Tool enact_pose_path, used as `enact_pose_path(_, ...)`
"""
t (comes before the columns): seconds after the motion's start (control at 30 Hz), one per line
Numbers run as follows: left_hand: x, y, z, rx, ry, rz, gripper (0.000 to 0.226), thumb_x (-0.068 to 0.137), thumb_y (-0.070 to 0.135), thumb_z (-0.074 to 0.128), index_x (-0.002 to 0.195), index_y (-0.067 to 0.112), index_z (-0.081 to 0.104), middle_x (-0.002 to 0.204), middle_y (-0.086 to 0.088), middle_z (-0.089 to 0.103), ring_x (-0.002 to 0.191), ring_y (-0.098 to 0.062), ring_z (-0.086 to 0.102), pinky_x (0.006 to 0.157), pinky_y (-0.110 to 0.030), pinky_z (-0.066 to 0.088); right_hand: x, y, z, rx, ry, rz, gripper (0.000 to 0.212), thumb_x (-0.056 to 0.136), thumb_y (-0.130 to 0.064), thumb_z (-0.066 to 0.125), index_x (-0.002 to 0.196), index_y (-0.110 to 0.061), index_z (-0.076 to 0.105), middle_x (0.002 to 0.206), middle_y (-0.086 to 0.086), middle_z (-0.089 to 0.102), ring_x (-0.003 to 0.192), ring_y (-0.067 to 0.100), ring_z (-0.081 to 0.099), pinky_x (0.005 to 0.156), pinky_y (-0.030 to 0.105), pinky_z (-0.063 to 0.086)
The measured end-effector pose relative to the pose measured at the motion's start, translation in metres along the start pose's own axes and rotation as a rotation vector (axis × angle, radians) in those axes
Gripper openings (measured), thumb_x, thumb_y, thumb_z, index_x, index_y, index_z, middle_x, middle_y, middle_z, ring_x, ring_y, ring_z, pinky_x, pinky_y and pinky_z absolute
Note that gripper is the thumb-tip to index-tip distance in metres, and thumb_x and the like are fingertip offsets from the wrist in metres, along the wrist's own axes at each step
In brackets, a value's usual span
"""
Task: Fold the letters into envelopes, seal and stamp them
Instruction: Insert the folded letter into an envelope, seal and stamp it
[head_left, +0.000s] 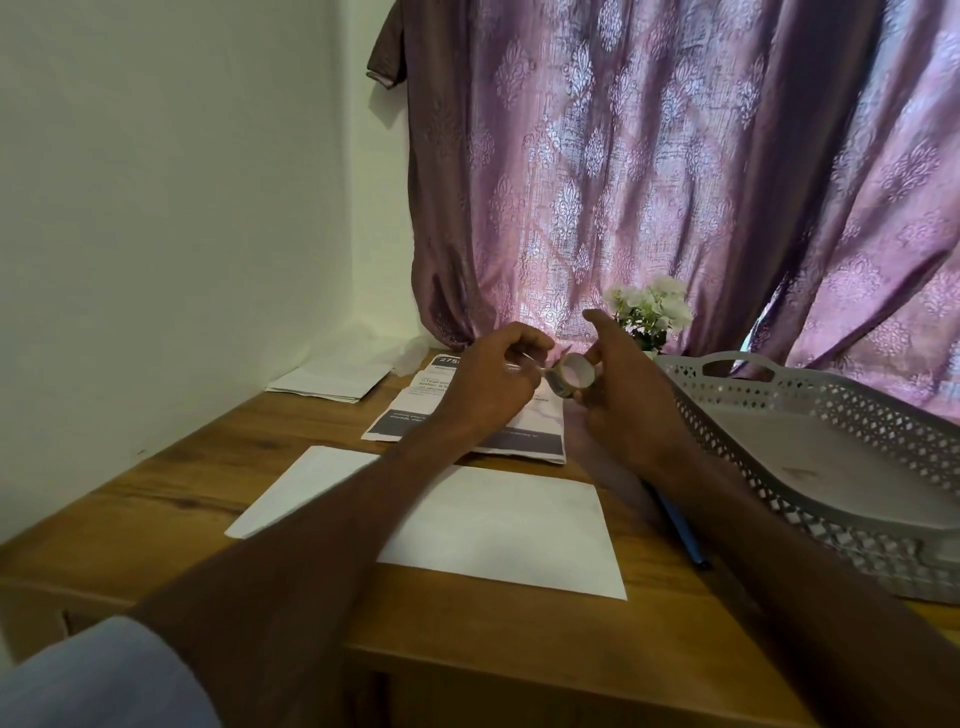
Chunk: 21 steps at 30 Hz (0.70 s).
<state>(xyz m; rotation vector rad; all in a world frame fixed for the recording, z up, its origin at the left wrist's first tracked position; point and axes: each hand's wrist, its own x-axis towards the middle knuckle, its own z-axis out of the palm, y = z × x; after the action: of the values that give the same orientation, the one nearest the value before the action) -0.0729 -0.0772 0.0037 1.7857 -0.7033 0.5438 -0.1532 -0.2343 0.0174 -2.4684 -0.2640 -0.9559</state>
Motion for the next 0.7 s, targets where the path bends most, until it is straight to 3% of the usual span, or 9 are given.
enact_pose_path(0.13,0.005,0.005,-0.007,-0.139,-0.016,-0.143,0.024,0.104,0.011,0.057,0.118,0.024,0.072,0.114,0.01,0.071,0.103,-0.004,0.065,0.09,-0.019,0.052,0.0,0.001,0.001,0.036,-0.01,-0.057,0.086,0.084,0.005,0.074,0.157,-0.019,0.034,0.137,0.005,0.06,0.116,0.023,0.063,0.091,0.032,0.054)
enact_pose_path(0.2,0.006,0.005,-0.01,-0.172,-0.068,-0.224,0.024,0.107,0.017,0.054,0.11,0.03,0.073,0.111,0.012,0.072,0.102,-0.008,0.065,0.079,-0.022,0.055,0.001,0.002,0.002,0.09,-0.051,-0.077,0.086,0.083,0.011,0.073,0.155,-0.021,0.037,0.129,0.001,0.062,0.106,0.019,0.067,0.086,0.031,0.058)
enact_pose_path(0.27,0.004,0.005,-0.012,-0.173,-0.102,-0.265,0.025,0.106,0.022,0.056,0.097,0.038,0.073,0.093,0.024,0.073,0.094,-0.004,0.066,0.066,-0.017,0.053,0.002,0.002,0.004,0.136,-0.094,-0.082,0.088,0.081,0.017,0.072,0.153,-0.023,0.039,0.127,-0.001,0.061,0.097,0.01,0.068,0.076,0.016,0.056)
enact_pose_path(0.37,0.002,0.002,-0.013,-0.219,-0.104,-0.287,0.016,0.102,0.028,0.064,0.093,0.036,0.075,0.089,0.022,0.076,0.092,-0.006,0.07,0.068,-0.02,0.055,0.002,0.003,0.007,0.158,-0.128,-0.077,0.089,0.08,0.02,0.071,0.152,-0.023,0.041,0.122,-0.004,0.059,0.088,-0.006,0.062,0.064,0.001,0.045)
enact_pose_path(0.5,0.002,0.001,-0.017,-0.303,-0.05,-0.298,0.01,0.098,0.025,0.069,0.095,0.025,0.079,0.099,0.001,0.08,0.1,-0.018,0.074,0.077,-0.034,0.058,0.002,0.002,0.006,0.153,-0.116,-0.055,0.084,0.084,0.014,0.071,0.152,-0.023,0.039,0.119,-0.004,0.061,0.085,-0.001,0.064,0.065,0.006,0.048)
enact_pose_path(0.63,0.004,-0.001,-0.019,-0.336,0.024,-0.314,0.011,0.098,0.026,0.07,0.092,0.027,0.078,0.095,0.003,0.08,0.099,-0.018,0.073,0.084,-0.038,0.061,0.001,0.002,0.003,0.111,-0.082,-0.033,0.071,0.086,0.004,0.073,0.148,-0.019,0.044,0.121,-0.001,0.063,0.094,0.017,0.066,0.078,0.029,0.055)
enact_pose_path(0.7,0.005,-0.002,-0.019,-0.341,0.051,-0.329,0.01,0.098,0.026,0.07,0.091,0.028,0.078,0.091,0.007,0.08,0.095,-0.015,0.074,0.08,-0.034,0.062,0.001,0.005,0.002,0.078,-0.058,-0.004,0.06,0.088,-0.002,0.073,0.14,-0.016,0.049,0.119,0.003,0.065,0.098,0.019,0.065,0.075,0.024,0.053)
